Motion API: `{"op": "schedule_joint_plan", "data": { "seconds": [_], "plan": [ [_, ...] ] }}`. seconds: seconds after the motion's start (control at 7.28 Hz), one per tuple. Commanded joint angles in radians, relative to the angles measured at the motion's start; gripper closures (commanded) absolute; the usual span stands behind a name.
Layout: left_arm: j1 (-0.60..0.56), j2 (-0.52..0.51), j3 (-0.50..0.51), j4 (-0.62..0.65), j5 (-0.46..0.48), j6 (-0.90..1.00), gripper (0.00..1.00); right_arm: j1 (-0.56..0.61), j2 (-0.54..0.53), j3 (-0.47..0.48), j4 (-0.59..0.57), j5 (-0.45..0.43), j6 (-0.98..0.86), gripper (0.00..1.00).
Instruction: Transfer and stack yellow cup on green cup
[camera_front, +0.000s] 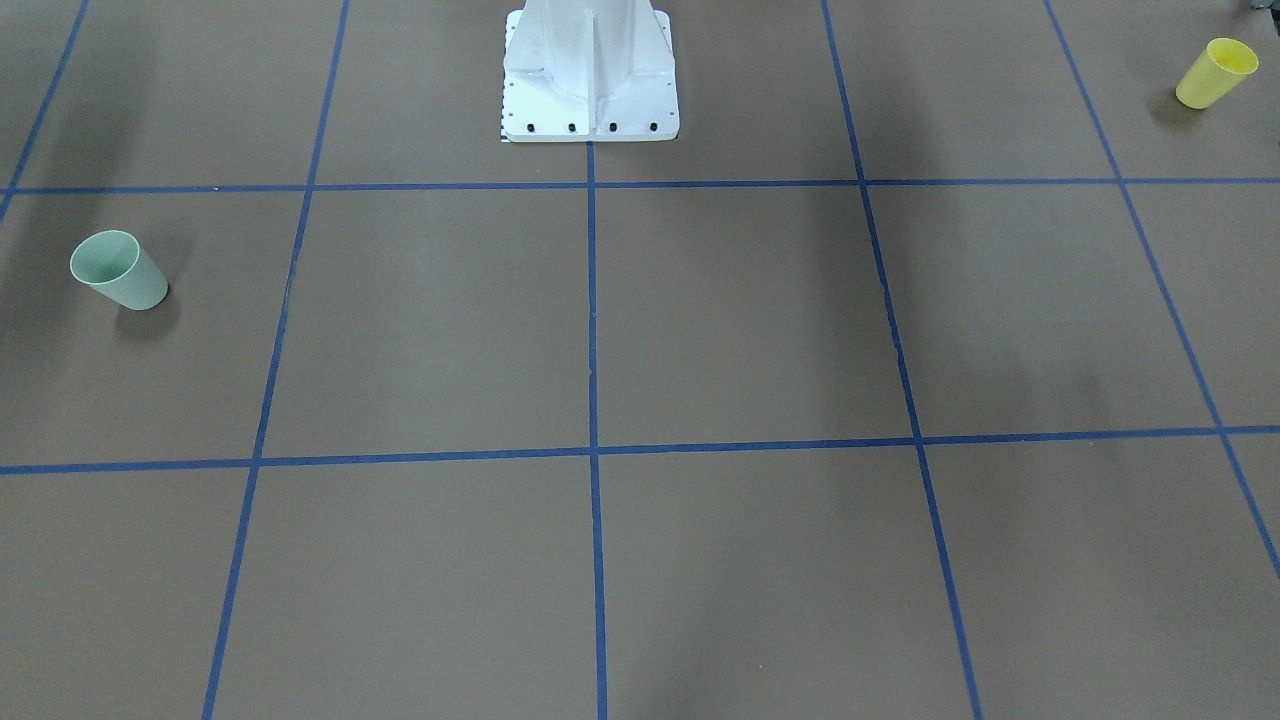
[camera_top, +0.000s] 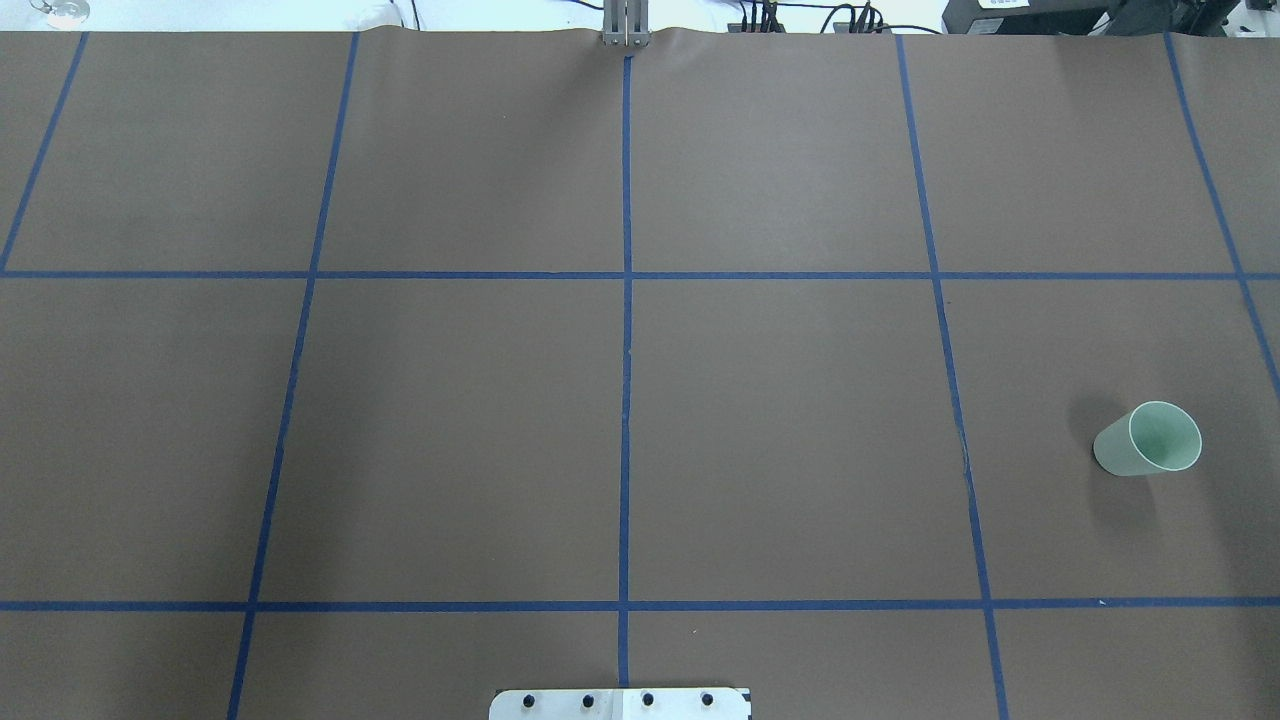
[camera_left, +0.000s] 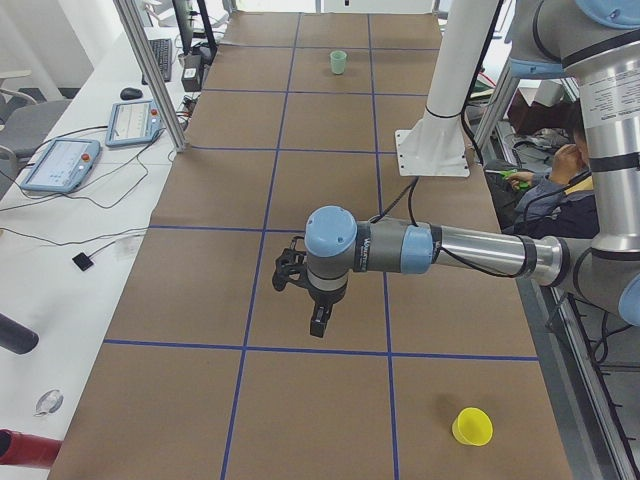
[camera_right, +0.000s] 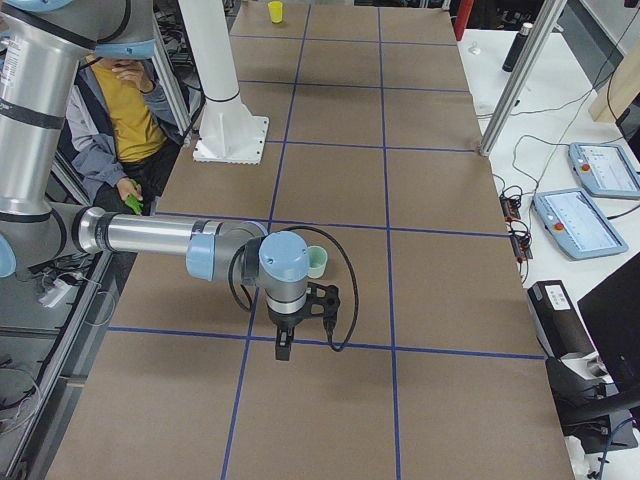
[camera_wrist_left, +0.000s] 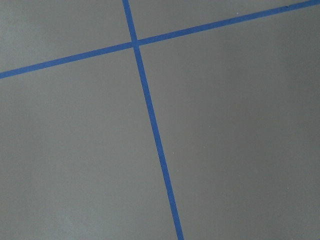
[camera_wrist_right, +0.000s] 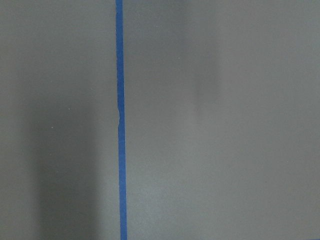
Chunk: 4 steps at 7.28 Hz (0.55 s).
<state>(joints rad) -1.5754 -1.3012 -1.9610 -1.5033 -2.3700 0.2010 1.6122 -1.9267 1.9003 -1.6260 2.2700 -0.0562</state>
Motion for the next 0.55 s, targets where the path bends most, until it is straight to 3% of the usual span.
{"op": "schedule_joint_plan", "data": {
  "seconds": [0.0,0.41],
  "plan": [
    [0.0,0.011,-0.01,-0.002,-0.001,0.003,0.0,0.0,0.001,0.002,0.0,0.008,0.001,0.0],
    [0.0,0.02,-0.016,0.0,0.0,-0.002,0.0,0.0,0.008,0.005,0.005,0.014,0.001,0.0]
  ]
}}
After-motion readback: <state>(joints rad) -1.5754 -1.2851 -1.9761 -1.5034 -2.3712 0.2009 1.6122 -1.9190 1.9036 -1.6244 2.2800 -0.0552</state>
